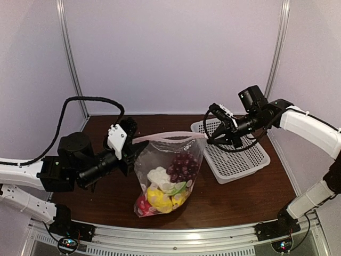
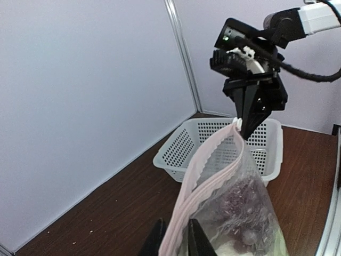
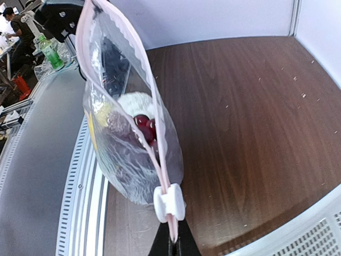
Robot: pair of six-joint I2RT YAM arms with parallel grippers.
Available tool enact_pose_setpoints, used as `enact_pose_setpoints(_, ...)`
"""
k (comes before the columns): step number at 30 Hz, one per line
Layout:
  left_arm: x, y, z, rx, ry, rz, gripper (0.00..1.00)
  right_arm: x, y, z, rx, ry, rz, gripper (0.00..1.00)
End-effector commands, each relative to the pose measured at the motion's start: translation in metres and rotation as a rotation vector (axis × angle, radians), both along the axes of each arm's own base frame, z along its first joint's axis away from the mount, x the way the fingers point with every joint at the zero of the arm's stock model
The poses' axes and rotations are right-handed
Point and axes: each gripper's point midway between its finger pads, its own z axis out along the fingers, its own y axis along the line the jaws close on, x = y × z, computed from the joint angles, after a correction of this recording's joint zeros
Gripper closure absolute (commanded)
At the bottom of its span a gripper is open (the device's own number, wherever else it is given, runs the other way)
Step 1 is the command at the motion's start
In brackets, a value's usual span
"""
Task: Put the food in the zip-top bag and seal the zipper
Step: Hold the zipper food storage bag at the center of the board, then hold the zipper from the zipper food storage bag.
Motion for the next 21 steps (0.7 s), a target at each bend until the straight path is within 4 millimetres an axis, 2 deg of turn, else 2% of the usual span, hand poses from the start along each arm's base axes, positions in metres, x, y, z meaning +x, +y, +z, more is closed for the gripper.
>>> enact_pose_setpoints(1,0.016,0.015,0.011,-0.077,0.021,0.016,0.79,0.007,-0.005,0.034,-0.076,-0.102,-0.084,1.00)
enact_pose_setpoints(3,0.020,0.015,0.011,-0.066,0.026,0.010,0.65,0.010,-0.002,0.034,-0.129,-0.090,-0.114,1.00)
enact_pose_setpoints(4,0.019,0.014,0.012,-0.065,0.026,0.004,0.53,0.011,-0.001,0.033,-0.164,-0.091,-0.129,1.00)
enact_pose_setpoints(5,0.017,0.011,0.014,-0.061,0.028,-0.019,0.46,0.008,0.002,0.032,-0.185,-0.078,-0.121,1.00)
enact_pose_setpoints(7,0.010,0.000,0.020,-0.063,0.036,-0.081,0.41,0.005,0.006,0.028,-0.242,-0.067,-0.121,1.00)
enact_pose_setpoints(9,0.002,-0.015,0.034,-0.084,0.054,-0.155,0.38,0.001,0.008,0.028,-0.278,-0.063,-0.115,1.00)
enact_pose_setpoints(13,-0.006,-0.057,0.047,-0.043,0.102,-0.274,0.37,0.000,0.005,0.036,-0.316,-0.089,-0.123,1.00)
enact_pose_setpoints(17,-0.005,-0.091,0.042,0.026,0.146,-0.332,0.37,-0.004,-0.002,0.043,-0.340,-0.109,-0.110,1.00)
enact_pose_setpoints(21,-0.006,-0.120,0.028,0.068,0.190,-0.418,0.39,-0.016,-0.005,0.050,-0.341,-0.105,-0.072,1.00)
